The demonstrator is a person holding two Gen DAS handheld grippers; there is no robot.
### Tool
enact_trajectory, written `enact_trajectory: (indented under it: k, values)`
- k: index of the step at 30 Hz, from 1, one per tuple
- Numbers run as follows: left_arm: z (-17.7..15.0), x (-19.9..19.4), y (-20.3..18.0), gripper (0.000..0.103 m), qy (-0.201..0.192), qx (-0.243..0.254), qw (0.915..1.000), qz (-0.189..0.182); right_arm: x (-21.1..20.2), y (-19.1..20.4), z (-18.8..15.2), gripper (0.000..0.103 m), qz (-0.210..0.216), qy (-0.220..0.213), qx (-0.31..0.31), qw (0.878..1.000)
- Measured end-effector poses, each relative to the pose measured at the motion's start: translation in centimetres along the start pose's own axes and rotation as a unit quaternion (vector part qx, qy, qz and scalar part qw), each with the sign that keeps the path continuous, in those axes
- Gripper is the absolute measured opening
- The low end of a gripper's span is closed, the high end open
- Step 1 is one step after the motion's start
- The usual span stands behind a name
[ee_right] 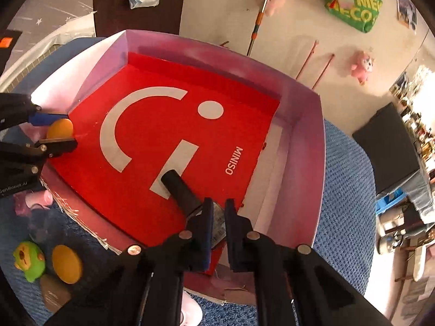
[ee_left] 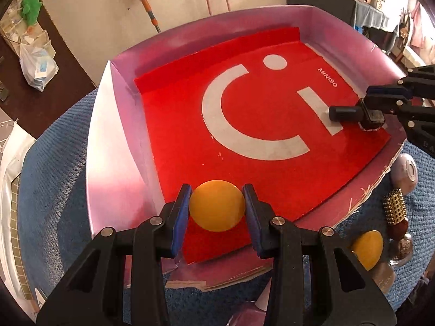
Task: Organize rigid objects
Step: 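Drop the orange ball into the pink box while the right tool releases the microphone, then withdraw both tools from the box back toward the remaining items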
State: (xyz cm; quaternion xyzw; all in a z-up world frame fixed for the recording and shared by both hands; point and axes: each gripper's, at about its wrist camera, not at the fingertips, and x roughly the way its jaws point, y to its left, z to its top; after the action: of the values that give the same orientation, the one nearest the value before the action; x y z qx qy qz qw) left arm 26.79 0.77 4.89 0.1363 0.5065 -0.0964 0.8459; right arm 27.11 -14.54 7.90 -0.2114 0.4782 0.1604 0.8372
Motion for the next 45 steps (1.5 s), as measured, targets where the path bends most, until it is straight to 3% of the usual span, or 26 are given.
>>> enact_trajectory:
  k: [10,15,17,19,23,27,30,34,37,43,45]
  values:
    - [0.3,0.1,0.2,0.037,0.006,-0.002,0.9999,-0.008,-0.1,0.3,-0.2,0.009,0.002,-0.001,-0.006,1.0]
    - [0.4,-0.4,0.0,0.05,-0.003,-0.008,0.9997,-0.025,-0.3,0.2,-0.2,0.011,0.005,-0.003,-0.003,1.0]
    - [0.2,-0.8,-0.2,0.055,-0.012,-0.008,0.9994,-0.031,-0.5,0.0,-0.3,0.021,0.007,-0.006,-0.001,1.0]
    - [0.1,-1.3,-0.5,0.06,-0.022,-0.006,0.9993,-0.03,-0.6,0.0,-0.4,0.038,0.012,-0.009,0.002,1.0]
    - [-0.2,-2.8,-0.6,0.074,-0.05,-0.006,0.9984,-0.023,-1.2,0.1,-0.8,0.043,0.012,-0.018,-0.001,1.0]
    - [-0.4,-4.4,0.0,0.074,-0.077,-0.018,0.9966,-0.025,-2.6,0.1,-1.2,0.061,0.017,-0.042,0.004,0.999]
    - [-0.7,-5.5,0.4,0.074,-0.09,-0.04,0.9941,-0.044,-4.2,0.0,-1.5,0.065,0.028,-0.064,0.015,0.997]
    - [-1.9,-7.6,0.6,0.074,-0.123,-0.065,0.9873,-0.076,-7.2,0.1,-2.3,0.087,0.045,-0.105,0.03,0.993]
    - [-3.1,-9.0,0.4,0.086,-0.146,-0.082,0.9812,-0.097,-9.5,0.5,-3.3,0.092,0.05,-0.137,0.035,0.989]
    - [-5.7,-12.9,-0.7,0.087,-0.214,-0.096,0.9663,-0.105,-13.4,1.5,-5.5,0.102,0.045,-0.187,0.052,0.98]
    - [-6.6,-14.1,-1.1,0.096,-0.241,-0.097,0.9606,-0.098,-14.7,2.0,-6.6,0.103,0.039,-0.204,0.055,0.977]
